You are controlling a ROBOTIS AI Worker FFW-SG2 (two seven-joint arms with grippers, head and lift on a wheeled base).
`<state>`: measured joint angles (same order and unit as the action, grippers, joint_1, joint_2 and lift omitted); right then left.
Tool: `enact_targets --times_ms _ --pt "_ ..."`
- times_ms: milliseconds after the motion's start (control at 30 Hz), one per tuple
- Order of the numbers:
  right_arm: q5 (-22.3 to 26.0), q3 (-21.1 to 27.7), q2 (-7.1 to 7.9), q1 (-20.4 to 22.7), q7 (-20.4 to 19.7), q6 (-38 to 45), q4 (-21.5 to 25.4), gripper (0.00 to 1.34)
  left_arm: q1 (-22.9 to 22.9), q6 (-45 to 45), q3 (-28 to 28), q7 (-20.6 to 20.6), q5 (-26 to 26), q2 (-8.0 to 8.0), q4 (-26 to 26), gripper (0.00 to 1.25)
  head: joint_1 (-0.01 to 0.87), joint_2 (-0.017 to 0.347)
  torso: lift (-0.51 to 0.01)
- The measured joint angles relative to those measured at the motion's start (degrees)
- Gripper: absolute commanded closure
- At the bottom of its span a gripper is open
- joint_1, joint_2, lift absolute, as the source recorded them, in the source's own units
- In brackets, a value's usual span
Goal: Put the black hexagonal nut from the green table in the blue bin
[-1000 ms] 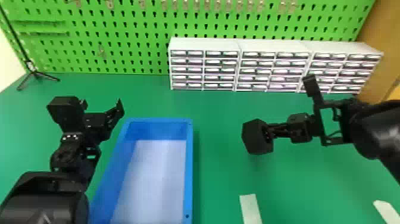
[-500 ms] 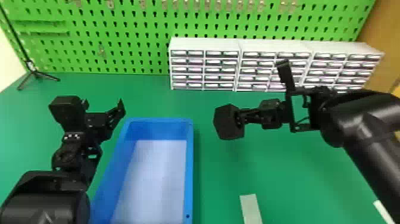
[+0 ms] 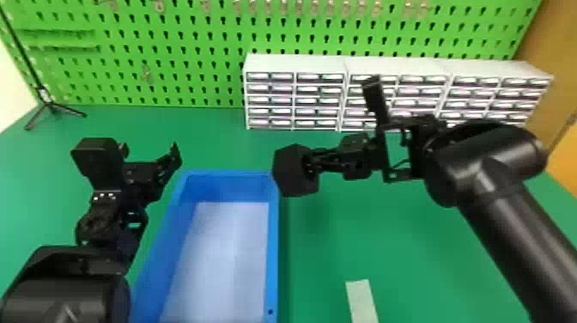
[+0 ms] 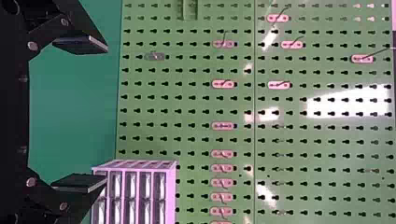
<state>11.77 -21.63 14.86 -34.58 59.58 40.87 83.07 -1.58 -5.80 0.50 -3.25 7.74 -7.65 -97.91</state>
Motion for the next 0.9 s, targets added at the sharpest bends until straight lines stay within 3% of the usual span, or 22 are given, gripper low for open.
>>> enact_targets --times_ms 200,333,900 --pt "-4.18 -0.79 -4.23 -0.03 0.01 -0.91 0.00 1.02 -0.06 0.00 -0.05 -0.01 0.14 0.00 0.00 0.28 0.683 0.028 -0.096" --pt "-6.44 -2.61 -5.91 -0.29 -0.25 -1.42 -0.01 1.02 -0.19 0.00 -0.11 -0.01 0.19 0.00 0.00 0.28 0.683 0.028 -0.096" --pt "-6.44 -15.61 -6.94 -2.55 -5.02 -3.72 -0.01 1.02 -0.45 0.00 -0.25 -0.01 0.33 0.00 0.00 0.28 0.683 0.028 -0.096"
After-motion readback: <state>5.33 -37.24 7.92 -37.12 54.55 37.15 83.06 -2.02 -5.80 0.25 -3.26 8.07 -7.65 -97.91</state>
